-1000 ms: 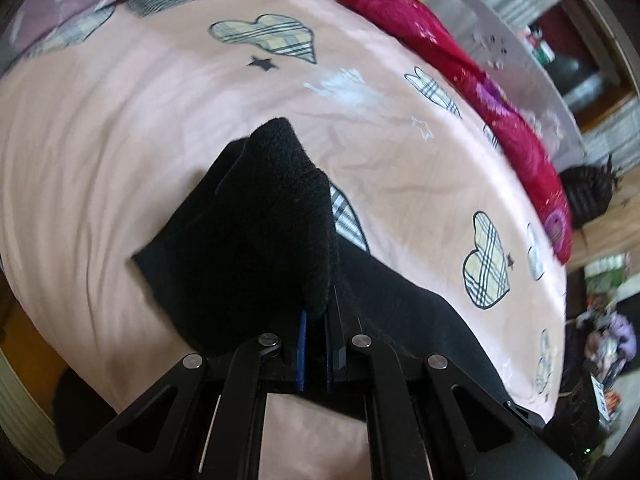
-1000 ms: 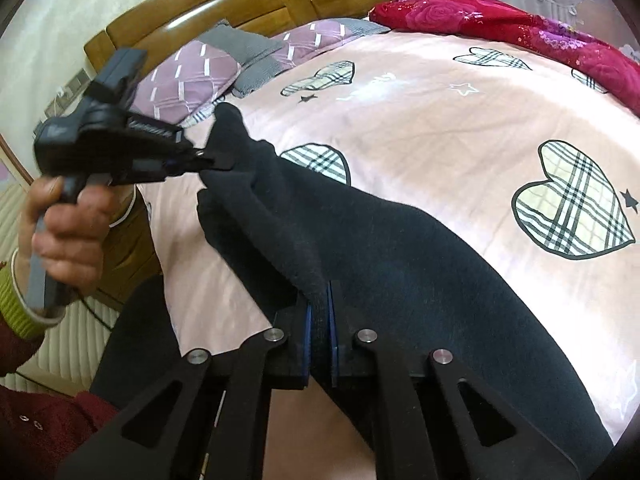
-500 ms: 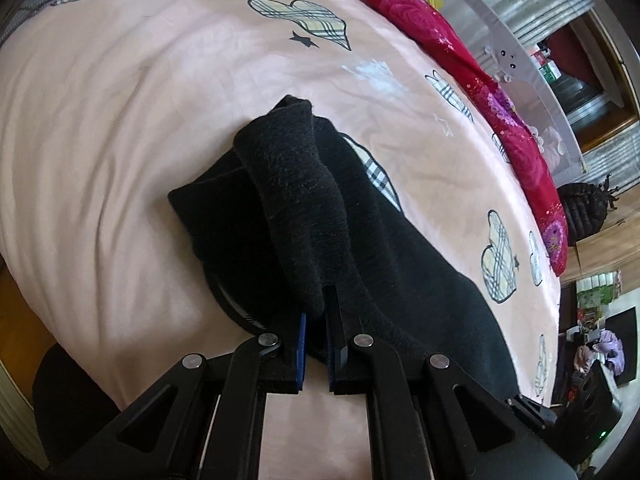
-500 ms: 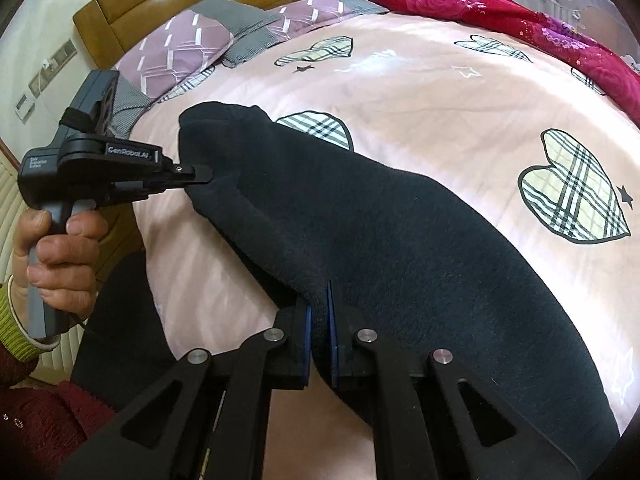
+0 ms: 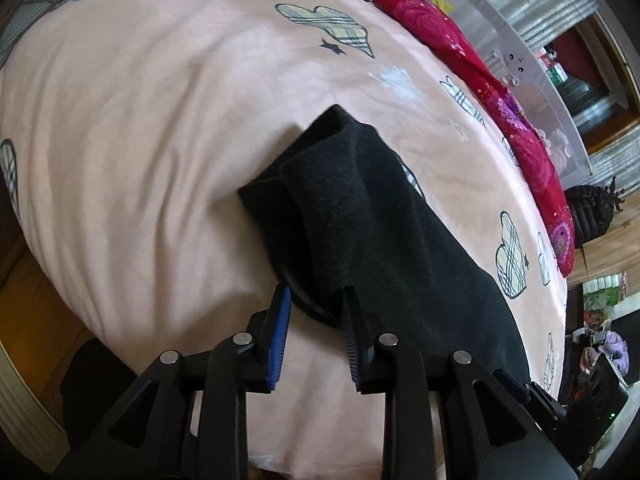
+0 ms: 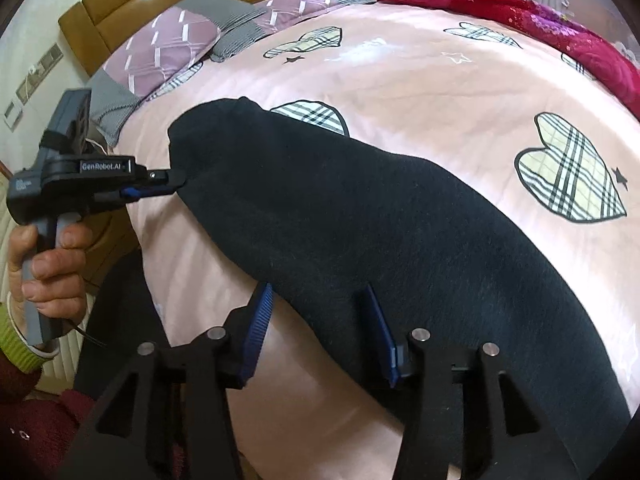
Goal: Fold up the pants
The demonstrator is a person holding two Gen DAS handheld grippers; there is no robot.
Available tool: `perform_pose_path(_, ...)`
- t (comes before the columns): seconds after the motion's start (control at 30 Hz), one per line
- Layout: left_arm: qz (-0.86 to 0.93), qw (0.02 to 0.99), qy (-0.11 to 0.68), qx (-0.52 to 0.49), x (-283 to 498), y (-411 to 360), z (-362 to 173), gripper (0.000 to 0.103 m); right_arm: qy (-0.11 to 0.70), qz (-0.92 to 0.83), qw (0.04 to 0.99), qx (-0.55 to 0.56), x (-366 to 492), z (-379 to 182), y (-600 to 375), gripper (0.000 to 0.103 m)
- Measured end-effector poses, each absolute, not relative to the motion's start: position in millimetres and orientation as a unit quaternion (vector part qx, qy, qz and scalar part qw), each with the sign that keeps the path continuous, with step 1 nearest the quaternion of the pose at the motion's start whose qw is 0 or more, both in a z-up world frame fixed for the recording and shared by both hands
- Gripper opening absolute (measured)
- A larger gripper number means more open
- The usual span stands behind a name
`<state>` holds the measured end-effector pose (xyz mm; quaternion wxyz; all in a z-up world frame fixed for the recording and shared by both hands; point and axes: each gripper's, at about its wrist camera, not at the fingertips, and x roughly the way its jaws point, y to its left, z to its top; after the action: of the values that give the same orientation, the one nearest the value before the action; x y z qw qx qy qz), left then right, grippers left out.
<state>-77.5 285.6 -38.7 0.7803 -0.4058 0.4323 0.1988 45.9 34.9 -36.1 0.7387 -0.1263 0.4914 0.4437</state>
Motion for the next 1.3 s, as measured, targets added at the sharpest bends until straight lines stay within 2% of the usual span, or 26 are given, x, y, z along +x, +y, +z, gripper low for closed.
perform_pose_path(0.1,0.202,0.776,0.428,-0.417,-84,291,-40,0.032,0.496,0.447,0.737,-0.106,47,-34,31,0.049)
perform_pose_path(0.17,0.204,0.774,0.427,-0.421,-85,295,-42,0.041,0.496,0.447,0.738,-0.096,49,-31,30,0.049)
perform_pose_path(0.37,0.202,0.763,0.431,-0.438,-82,306,-48,0.046,0.495,0.441,0.745,-0.069,61,-22,25,0.049)
perform_pose_path(0.67,0.194,0.764,0.448,-0.422,-56,315,-55,0.047,0.516,0.411,0.751,0.028,139,-21,9,0.049)
perform_pose_path(1.0,0.177,0.777,0.457,-0.394,-38,322,-62,0.045,0.584,0.437,0.684,0.001,203,-63,54,0.049)
perform_pose_path(1.13,0.184,0.783,0.455,-0.383,-34,319,-63,0.041,0.617,0.443,0.649,-0.049,205,-91,75,0.046)
perform_pose_path(1.2,0.190,0.788,0.451,-0.373,-31,317,-63,0.031,0.616,0.447,0.647,-0.044,204,-92,73,0.037)
perform_pose_path(1.23,0.191,0.793,0.449,-0.365,-29,315,-62,0.027,0.618,0.452,0.642,-0.037,202,-91,72,0.027)
perform_pose_path(1.27,0.190,0.798,0.446,-0.358,-28,313,-59,0.021,0.617,0.458,0.639,-0.037,197,-90,72,0.023)
perform_pose_path(1.3,0.190,0.806,0.440,-0.347,-29,310,-53,0.019,0.608,0.458,0.647,-0.048,192,-86,73,0.022)
